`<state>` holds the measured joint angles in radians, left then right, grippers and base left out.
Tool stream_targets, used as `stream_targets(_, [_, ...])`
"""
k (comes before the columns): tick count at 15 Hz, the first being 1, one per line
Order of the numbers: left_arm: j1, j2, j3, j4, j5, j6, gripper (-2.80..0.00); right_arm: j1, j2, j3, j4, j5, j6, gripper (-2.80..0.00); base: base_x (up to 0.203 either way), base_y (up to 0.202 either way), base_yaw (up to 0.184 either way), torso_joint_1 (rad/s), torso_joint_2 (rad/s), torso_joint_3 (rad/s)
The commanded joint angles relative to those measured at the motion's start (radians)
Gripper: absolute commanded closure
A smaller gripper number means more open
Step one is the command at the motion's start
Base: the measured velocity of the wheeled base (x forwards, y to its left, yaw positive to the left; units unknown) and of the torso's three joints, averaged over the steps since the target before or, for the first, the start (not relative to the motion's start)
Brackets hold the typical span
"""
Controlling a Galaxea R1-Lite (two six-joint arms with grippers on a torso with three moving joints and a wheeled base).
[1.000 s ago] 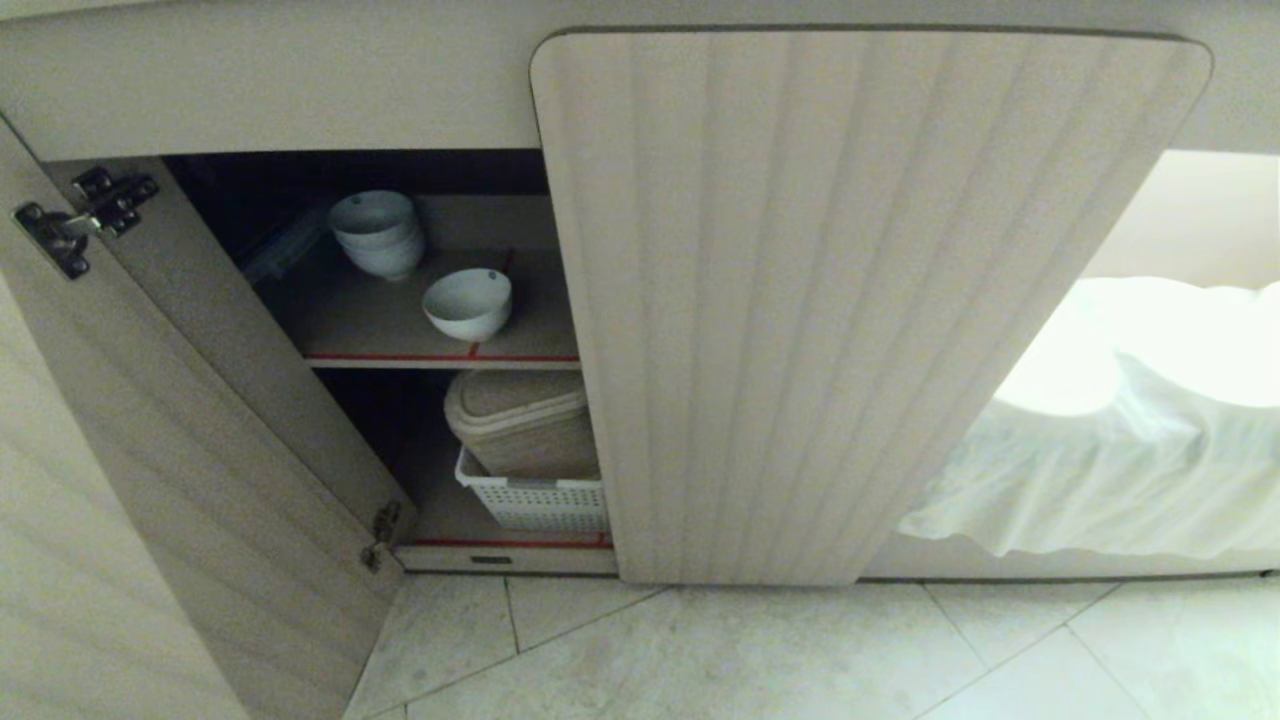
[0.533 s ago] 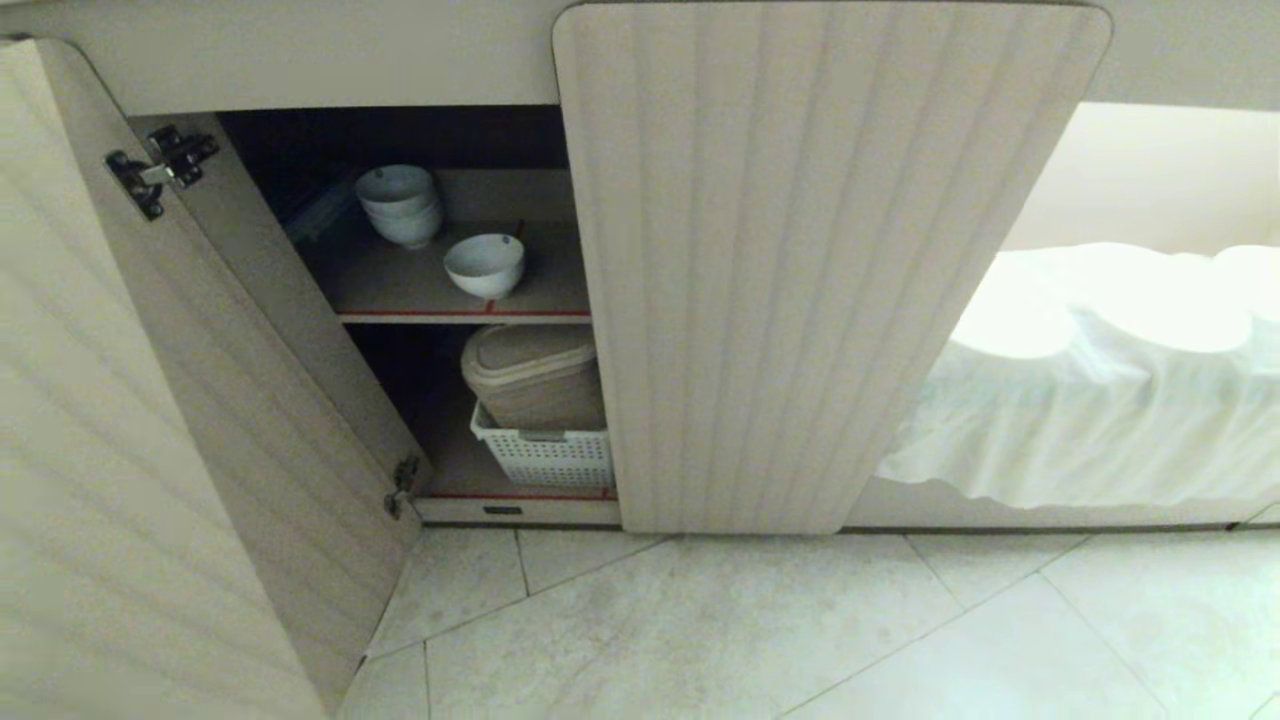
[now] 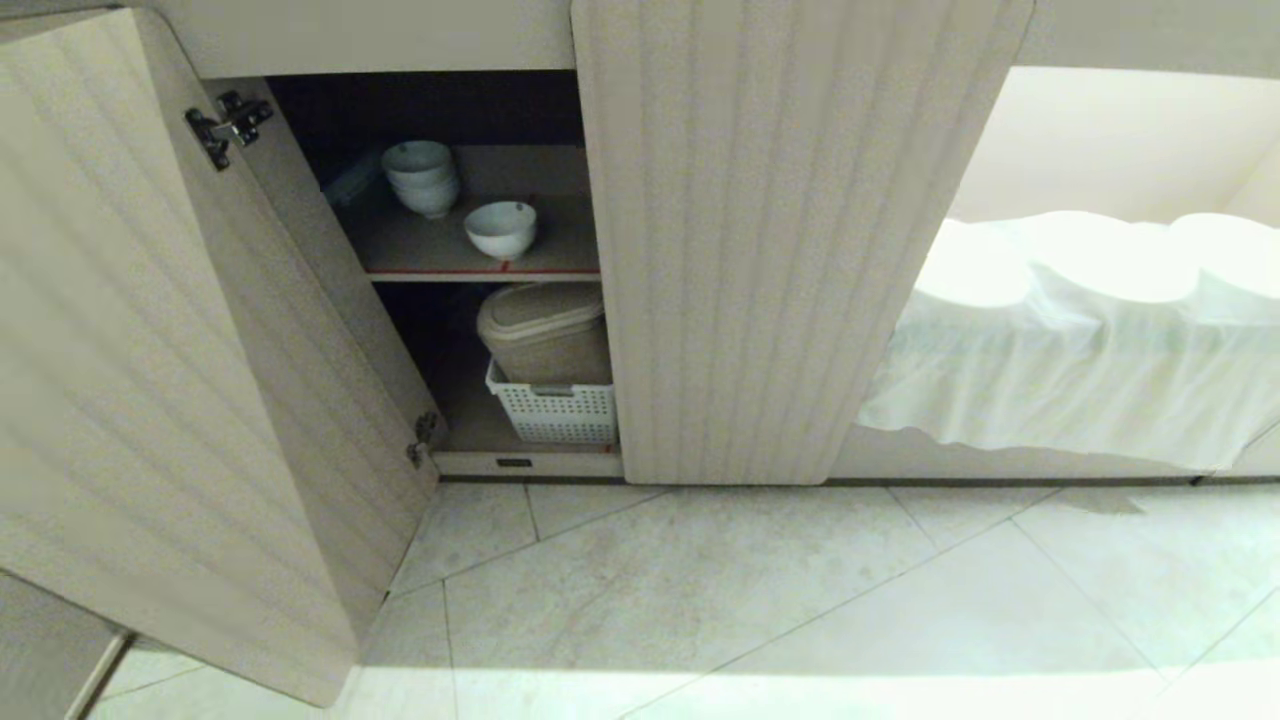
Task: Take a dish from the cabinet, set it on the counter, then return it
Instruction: Close the cabinet door
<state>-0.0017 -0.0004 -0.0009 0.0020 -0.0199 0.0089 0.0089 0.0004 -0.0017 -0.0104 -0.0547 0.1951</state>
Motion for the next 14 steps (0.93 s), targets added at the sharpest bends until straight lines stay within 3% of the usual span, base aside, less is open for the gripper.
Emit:
stream_targets(1, [0.0,0.0,-0.001,0.001,0.0,0.0,0.0,0.0,0.0,0.0,0.0,-0.001,0.001,0.0,-0.173,0.0,0.001,0.001,0.01,-0.001])
stream_targets(14, [0.0,0.0,-0.001,0.001,0.001,0.0,0.0,0.0,0.0,0.0,0.0,-0.001,0.001,0.0,-0.009,0.0,0.0,0.0,0.0,0.0])
